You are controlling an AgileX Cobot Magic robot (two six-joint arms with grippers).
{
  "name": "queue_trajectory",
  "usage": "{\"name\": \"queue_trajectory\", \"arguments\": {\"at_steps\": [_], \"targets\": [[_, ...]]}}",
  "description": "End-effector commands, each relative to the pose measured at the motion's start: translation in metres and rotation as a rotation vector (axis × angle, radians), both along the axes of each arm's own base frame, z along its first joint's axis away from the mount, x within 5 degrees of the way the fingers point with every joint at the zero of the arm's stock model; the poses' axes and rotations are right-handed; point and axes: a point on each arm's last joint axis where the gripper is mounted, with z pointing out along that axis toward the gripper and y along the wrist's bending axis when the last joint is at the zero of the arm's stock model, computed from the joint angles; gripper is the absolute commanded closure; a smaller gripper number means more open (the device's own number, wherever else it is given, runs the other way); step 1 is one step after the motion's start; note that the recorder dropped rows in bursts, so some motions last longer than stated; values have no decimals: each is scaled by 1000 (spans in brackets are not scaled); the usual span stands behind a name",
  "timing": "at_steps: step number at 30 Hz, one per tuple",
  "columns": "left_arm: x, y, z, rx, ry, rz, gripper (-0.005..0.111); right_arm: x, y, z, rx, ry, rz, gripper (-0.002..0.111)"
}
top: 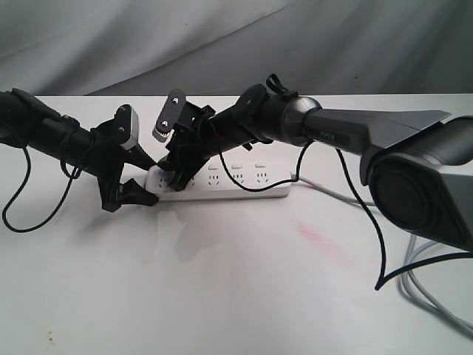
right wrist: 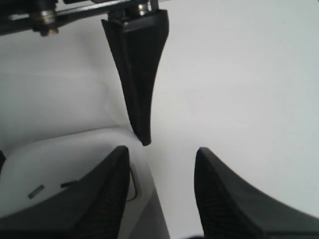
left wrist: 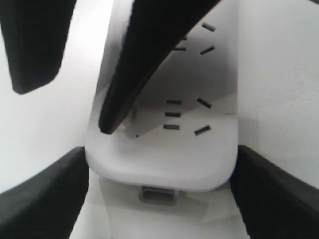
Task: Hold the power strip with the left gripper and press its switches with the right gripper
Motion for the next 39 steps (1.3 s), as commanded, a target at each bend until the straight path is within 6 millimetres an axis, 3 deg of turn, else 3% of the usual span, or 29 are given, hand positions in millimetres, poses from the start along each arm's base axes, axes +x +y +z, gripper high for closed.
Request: {"name": "queue_trajectory", "arguments": {"at_steps": [1,11,13,24,39], "targets": [[1,0,1,-4,-8,3,40,-6,-1,-18,-30,51,35,68],[1,0,1,-4,-8,3,40,-4,-2,60,49,-77,14,68],[1,0,1,-4,-8,3,40,-5,-4,68,45,-76,21,68],[1,0,1,-4,-8,3,40,1,-34,60,-59,27,66,68],[1,0,1,-4,-8,3,40,4,-37,57,-80,2,65,68]]}}
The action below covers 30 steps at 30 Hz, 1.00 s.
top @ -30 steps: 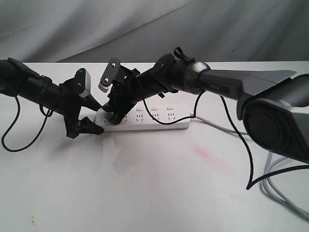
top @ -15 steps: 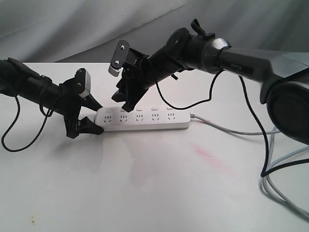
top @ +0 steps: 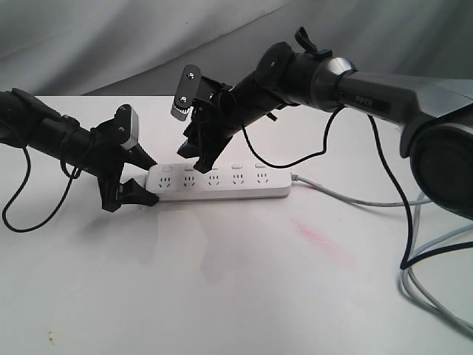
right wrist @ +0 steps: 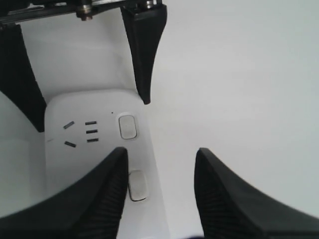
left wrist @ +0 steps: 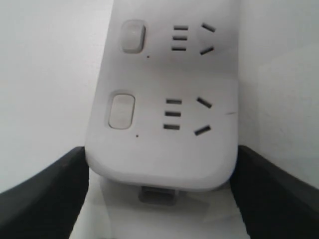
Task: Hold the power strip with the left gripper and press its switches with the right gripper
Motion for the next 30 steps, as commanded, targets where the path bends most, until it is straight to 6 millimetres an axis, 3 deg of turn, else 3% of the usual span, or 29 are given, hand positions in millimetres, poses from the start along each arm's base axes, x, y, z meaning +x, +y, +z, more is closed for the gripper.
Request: {"name": "queue_trajectory", "arguments": {"at_steps": [1,10,19,30], "targets": [[1,0,1,-4,-8,3,40,3,-4,2,-5,-16,-5,68],[1,0,1,-4,-8,3,40,3,-4,2,-7,-25,-1,68],[1,0,1,-4,-8,3,40,5,-3,-20,-23,0,-12,68],[1,0,1,-4,-8,3,40,10,-2,-28,9,-9,-61,68]]}}
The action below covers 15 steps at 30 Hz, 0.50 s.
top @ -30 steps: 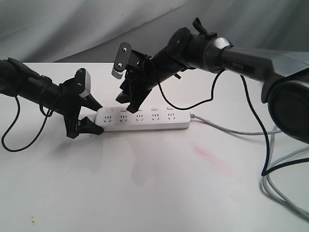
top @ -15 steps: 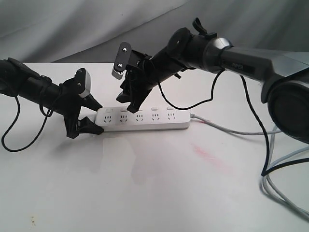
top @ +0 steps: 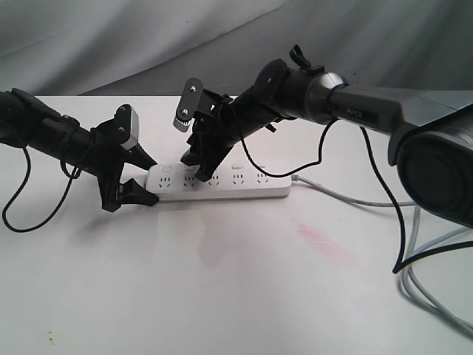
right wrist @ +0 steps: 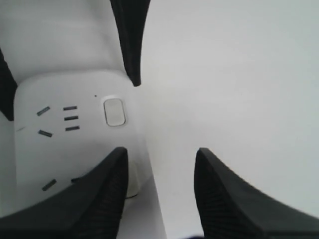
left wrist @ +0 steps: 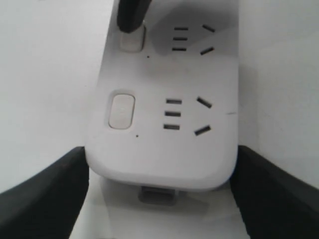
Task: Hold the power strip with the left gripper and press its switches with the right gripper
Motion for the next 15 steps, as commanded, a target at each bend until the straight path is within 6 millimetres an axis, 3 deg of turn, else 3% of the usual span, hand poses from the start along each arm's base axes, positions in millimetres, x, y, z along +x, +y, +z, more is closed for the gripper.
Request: {"name": "queue_trajectory", "arguments": {"at_steps": [1,15], "targets": [[1,0,1,-4,-8,3,40,4,-2,-6,24,-2,-32,68],[1,0,1,-4,-8,3,40,5,-3,-7,14,-12,-29,68]]}}
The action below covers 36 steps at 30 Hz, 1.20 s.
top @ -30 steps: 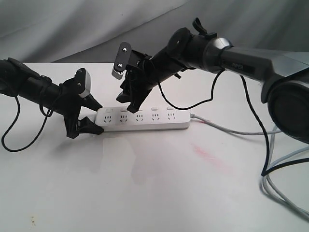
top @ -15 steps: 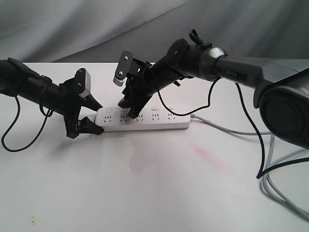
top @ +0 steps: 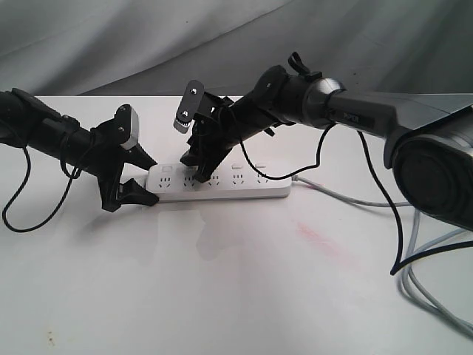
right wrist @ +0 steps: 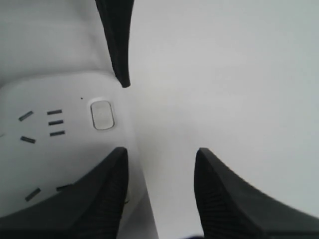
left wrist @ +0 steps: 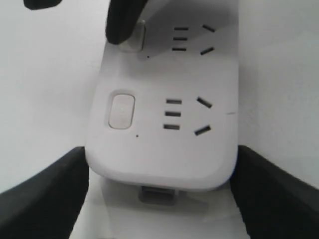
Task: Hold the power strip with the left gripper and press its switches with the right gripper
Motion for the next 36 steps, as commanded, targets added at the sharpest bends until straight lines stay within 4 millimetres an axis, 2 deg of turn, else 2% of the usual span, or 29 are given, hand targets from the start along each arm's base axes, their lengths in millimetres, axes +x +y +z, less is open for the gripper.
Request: {"name": "queue_trajectory", "arguments": {"at_steps": [1,9,18,27,36], "targets": [[1,0,1,-4,-8,3,40,2,-4,0,-10,-7,2,68],[1,0,1,-4,-8,3,40,1,-5,-3,-29,-6,15,68],[1,0,1,-4,-8,3,40,-2,-5,-21,-46,43,33,68],[1,0,1,-4,-8,3,40,-2,-7,-23,-79,41,55,68],[1,0,1,-4,-8,3,40,-7,-9,-47,-113,108,87,68]]}}
